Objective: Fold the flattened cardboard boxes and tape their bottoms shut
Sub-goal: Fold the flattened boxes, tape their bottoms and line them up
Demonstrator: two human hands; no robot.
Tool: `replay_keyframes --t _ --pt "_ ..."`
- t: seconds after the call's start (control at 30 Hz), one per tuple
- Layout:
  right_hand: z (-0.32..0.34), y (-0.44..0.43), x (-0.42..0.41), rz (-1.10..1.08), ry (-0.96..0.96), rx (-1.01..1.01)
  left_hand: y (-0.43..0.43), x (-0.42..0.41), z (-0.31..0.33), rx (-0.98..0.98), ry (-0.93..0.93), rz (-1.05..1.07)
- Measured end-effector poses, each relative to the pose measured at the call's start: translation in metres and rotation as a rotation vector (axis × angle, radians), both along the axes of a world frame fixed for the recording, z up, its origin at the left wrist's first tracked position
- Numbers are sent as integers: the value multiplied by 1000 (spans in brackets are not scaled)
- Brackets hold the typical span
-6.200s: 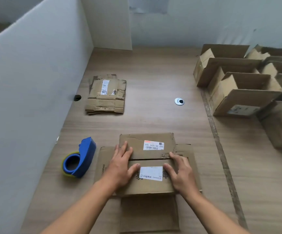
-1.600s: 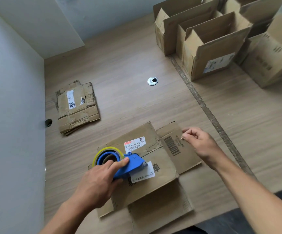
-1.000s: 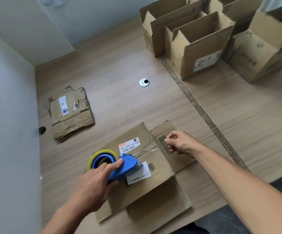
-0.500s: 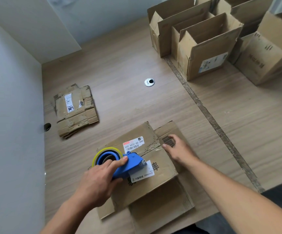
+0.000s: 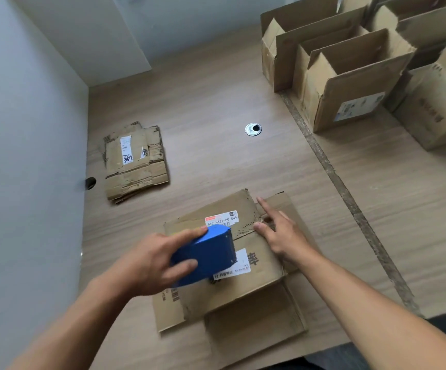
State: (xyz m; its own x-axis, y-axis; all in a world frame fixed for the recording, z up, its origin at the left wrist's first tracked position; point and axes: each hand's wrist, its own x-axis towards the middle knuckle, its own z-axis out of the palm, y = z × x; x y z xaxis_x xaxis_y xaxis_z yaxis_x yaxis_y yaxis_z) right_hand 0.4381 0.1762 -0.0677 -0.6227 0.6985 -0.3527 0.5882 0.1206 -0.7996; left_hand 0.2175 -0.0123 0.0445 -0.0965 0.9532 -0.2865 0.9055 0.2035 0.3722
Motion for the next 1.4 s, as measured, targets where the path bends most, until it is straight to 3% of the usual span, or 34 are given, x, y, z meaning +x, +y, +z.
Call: replay_keyframes --t 0.1,0.23,0.33,0.4,0.47,0.57,0.67,0.8,1.4 --pt "-3 4 0 15 6 17 -9 -30 21 -81 -7 51" --pt "-8 -7 -3 8 -54 174 -39 -60 30 -143 -257 233" --pt "-1 -24 -9 47 -152 625 -47 -54 16 -136 -317 271" --pt "7 -35 -13 138 -30 878 -51 -55 7 -111 -357 289" --pt "11 -46 -17 390 57 858 -56 -62 1 -105 -390 297" --pt "2 -50 -24 644 -94 777 -62 -69 -3 -113 -433 295" --pt "-6 -48 -28 609 -213 818 -60 -73 -7 -115 -510 293" --pt "-6 -51 -27 568 -210 844 -62 -80 -13 -180 -637 287" --pt "-2 -50 -29 628 -261 937 -85 -121 -32 -322 -768 383"
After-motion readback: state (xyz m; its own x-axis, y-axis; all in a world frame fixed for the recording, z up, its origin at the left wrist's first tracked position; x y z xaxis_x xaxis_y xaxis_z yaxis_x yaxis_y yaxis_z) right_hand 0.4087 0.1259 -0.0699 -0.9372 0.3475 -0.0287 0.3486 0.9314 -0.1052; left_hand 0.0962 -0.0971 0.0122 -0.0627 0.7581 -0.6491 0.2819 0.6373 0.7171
